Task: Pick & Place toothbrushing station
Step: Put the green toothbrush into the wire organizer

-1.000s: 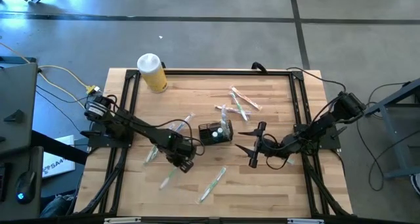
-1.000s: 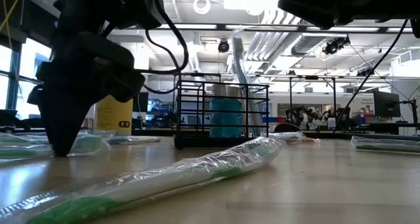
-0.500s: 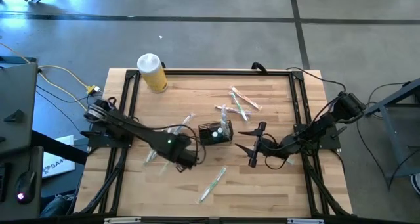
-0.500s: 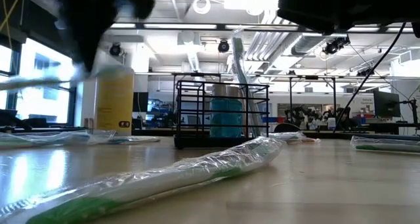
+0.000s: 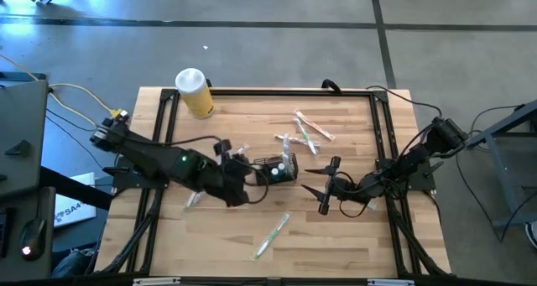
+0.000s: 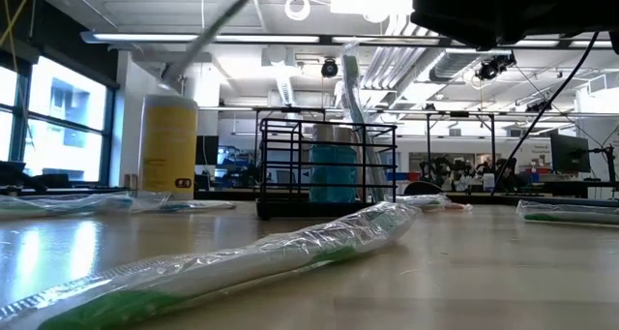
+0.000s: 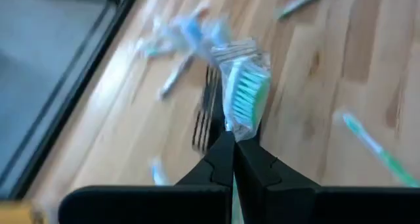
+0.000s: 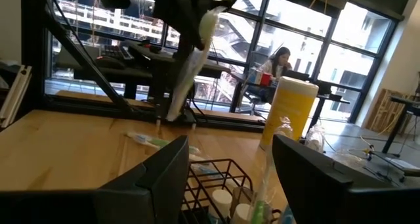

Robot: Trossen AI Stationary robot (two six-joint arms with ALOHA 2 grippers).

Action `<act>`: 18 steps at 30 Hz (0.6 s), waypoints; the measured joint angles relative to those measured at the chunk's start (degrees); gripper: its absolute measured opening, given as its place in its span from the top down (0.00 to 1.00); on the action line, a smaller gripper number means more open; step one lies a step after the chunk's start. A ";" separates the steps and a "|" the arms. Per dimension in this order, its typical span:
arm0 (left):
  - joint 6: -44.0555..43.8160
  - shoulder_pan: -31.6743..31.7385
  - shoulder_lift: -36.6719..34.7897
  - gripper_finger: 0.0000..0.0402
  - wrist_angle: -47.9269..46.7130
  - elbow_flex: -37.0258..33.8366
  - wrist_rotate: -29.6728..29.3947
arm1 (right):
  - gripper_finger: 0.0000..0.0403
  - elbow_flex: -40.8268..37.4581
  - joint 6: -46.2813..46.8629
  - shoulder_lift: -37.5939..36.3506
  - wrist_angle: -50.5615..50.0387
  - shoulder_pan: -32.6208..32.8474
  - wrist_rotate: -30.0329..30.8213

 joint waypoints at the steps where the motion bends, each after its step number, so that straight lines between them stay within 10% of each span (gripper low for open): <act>1: 2.73 0.66 -0.93 1.00 2.68 -1.40 -0.11 | 0.47 0.00 0.00 0.00 0.00 0.00 0.00; 18: 28.31 14.32 -9.29 1.00 44.56 -24.30 13.94 | 0.47 -0.02 1.15 -0.02 -1.23 0.00 0.01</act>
